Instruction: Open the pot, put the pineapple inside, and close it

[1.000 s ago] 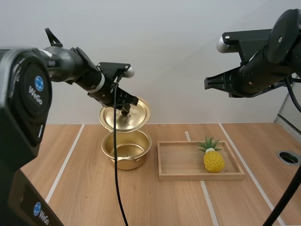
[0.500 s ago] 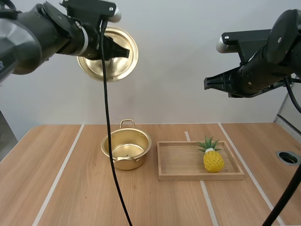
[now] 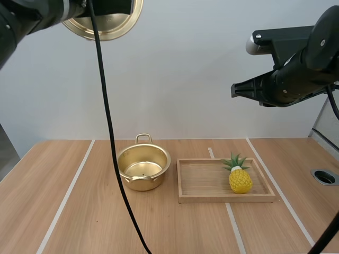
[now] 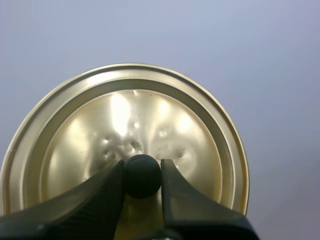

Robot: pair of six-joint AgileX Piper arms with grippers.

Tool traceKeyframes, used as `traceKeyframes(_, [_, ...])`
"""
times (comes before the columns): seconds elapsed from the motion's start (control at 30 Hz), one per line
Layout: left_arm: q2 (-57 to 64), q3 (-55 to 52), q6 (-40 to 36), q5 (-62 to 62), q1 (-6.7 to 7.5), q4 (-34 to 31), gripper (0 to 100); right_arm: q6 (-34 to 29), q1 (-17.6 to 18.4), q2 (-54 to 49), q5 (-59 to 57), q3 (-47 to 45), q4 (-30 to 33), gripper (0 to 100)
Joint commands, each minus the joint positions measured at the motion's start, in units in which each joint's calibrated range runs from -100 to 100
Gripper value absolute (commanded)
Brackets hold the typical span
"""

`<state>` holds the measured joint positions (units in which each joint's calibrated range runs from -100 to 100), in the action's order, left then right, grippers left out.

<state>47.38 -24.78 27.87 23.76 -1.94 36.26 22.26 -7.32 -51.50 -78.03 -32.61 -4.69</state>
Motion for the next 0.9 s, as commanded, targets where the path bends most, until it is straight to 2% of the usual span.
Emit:
traceKeyframes(0.0, [2.4, 0.5, -0.5, -4.5, 0.17, 1.2, 0, 0.3, -0.2, -1.6, 1.0, 0.4, -0.3, 0])
traceKeyframes(0.3, [5.4, 0.5, -0.6, -8.4, 0.17, 1.3, 0, 0.6, -0.2, -2.1, 0.2, 0.4, -1.4, 0])
traceKeyframes(0.47, [5.4, 0.5, -0.6, -8.4, 0.17, 1.3, 0, 6.5, -0.2, -1.1, 2.0, 0.4, -4.5, 0])
traceKeyframes(0.87, [5.4, 0.5, -0.6, -8.4, 0.17, 1.3, 0, 6.5, -0.2, 4.8, -0.9, 0.4, -4.5, 0])
